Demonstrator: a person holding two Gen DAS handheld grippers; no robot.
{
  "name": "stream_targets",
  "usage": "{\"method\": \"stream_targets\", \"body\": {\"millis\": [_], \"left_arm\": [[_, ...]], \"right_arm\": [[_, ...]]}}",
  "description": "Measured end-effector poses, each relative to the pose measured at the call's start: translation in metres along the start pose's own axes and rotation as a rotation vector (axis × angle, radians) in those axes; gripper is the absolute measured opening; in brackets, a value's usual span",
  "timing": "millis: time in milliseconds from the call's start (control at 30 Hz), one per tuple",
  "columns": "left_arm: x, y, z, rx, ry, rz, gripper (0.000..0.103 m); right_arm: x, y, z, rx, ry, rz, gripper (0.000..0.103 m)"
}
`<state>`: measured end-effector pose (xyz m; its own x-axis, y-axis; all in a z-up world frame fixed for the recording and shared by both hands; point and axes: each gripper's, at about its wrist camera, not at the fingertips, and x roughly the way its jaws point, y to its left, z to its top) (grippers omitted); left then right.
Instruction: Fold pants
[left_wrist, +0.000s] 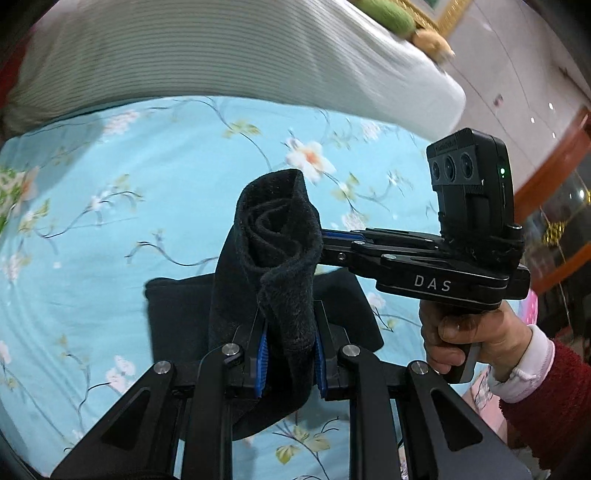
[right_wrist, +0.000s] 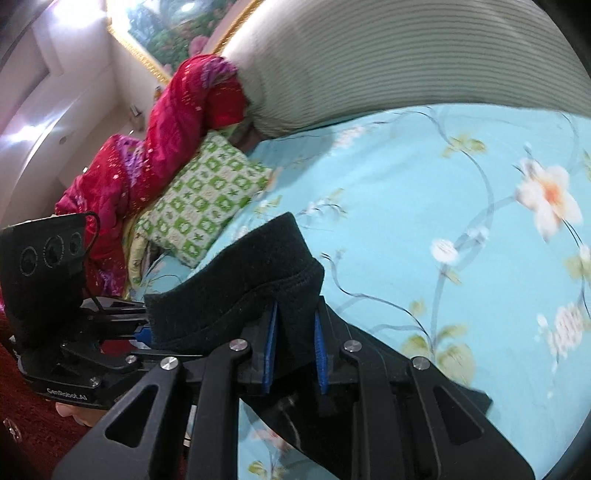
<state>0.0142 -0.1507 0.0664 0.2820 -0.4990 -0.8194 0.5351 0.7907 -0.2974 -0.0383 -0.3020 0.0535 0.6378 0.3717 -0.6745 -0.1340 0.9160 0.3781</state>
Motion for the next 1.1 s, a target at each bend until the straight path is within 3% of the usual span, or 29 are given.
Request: {"method": "stream_targets", "body": {"millis": [467, 600, 867, 933, 1000, 1100], "left_arm": [[0.063, -0.036, -0.015, 0.129, 0.086, 0.040, 0.022], [0.079, -0.044, -0.022, 0.143, 0.121, 0.005, 0.025], [0.092, -0.058, -0.034, 0.186, 0.168, -0.071, 0.045], [0.085, -0.057, -0.034, 0.183, 0.169, -0.103, 0.048], [0.079, -0.056, -0.032, 0.182, 0.159, -0.120, 0.052], [0.066, -0.050, -0.031, 0.175, 0.137, -0.132, 0.058]], "right_arm": [[-0.012, -0.052, -0.033, 0.090, -0.009, -0.089, 0.019], [-0.024, -0.067, -0.040, 0.148, -0.040, -0.104, 0.019], [-0.046, -0.084, -0.059, 0.282, -0.069, -0.158, 0.019], [-0.048, -0.083, -0.061, 0.296, -0.074, -0.184, 0.024], [-0.053, -0.082, -0.065, 0.328, -0.082, -0.214, 0.043], [-0.060, -0.078, -0.069, 0.343, -0.110, -0.235, 0.050]]}}
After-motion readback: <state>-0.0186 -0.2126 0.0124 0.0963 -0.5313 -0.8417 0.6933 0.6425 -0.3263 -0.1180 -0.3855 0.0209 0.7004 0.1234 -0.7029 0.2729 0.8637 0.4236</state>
